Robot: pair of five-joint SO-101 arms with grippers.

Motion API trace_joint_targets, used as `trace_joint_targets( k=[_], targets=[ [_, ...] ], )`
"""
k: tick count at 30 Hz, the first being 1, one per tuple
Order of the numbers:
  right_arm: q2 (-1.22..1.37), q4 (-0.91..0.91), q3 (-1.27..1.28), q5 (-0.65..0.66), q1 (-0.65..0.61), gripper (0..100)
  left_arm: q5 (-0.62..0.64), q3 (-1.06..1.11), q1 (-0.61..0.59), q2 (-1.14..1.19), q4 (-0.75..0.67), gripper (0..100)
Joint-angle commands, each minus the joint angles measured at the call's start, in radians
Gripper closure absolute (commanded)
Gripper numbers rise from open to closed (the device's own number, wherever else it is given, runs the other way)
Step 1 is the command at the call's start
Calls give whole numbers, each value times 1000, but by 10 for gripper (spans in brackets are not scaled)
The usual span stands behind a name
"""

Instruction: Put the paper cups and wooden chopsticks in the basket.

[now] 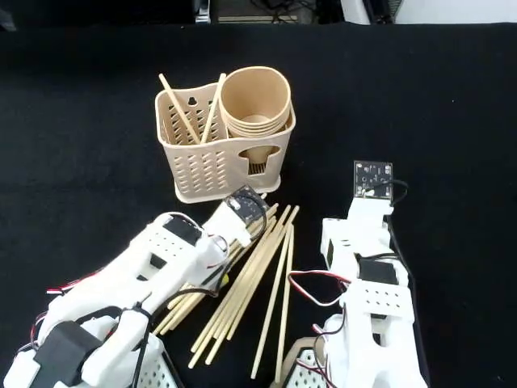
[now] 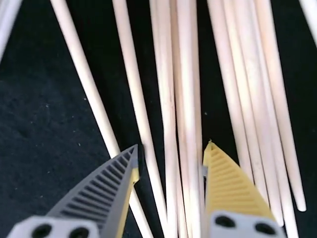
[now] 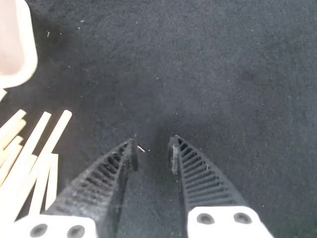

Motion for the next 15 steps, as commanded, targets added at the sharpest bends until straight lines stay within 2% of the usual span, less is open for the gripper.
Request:
trace_joint_targets(
  k=[1, 4, 10, 15],
  targets=[
    [-13, -20, -22, -6, 8, 874, -6, -1, 44, -3, 6, 777],
    [-13, -20, -22, -6, 8, 874, -6, -7, 48, -3, 0, 794],
    [-13, -20, -22, -6, 6, 874, -6, -25, 45, -5, 3, 968],
    [-13, -20, -22, -6, 6, 874, -6, -28, 48, -14, 6, 970]
  ],
)
